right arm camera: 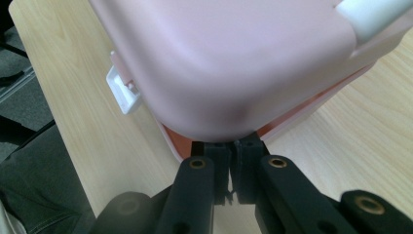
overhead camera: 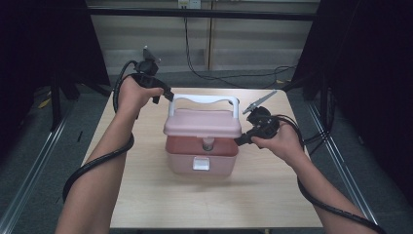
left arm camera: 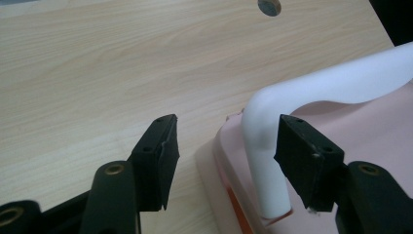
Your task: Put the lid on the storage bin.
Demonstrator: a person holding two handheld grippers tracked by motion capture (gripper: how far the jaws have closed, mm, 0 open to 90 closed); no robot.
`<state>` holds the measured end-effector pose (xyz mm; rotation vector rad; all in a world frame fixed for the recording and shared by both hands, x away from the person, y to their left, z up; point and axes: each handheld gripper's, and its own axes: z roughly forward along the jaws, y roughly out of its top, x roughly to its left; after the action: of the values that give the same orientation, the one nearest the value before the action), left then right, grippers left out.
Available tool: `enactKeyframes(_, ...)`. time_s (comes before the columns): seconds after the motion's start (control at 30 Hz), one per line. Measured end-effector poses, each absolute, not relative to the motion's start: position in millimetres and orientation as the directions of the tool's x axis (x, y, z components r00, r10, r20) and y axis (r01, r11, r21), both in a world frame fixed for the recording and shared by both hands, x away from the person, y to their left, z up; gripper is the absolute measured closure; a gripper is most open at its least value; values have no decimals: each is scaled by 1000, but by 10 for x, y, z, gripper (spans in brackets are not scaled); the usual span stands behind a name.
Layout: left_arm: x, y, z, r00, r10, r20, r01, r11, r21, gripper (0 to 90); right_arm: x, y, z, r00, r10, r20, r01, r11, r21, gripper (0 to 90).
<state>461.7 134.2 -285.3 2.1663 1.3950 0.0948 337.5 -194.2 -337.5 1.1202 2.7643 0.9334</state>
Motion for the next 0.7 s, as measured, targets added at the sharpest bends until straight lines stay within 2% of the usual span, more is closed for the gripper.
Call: enactKeyframes(0.7, 4554, 1463, -2911, 461, 855, -237, 809, -295, 508, 345, 3291, -1932, -3464, -750, 633, 192, 625, 583, 519, 816)
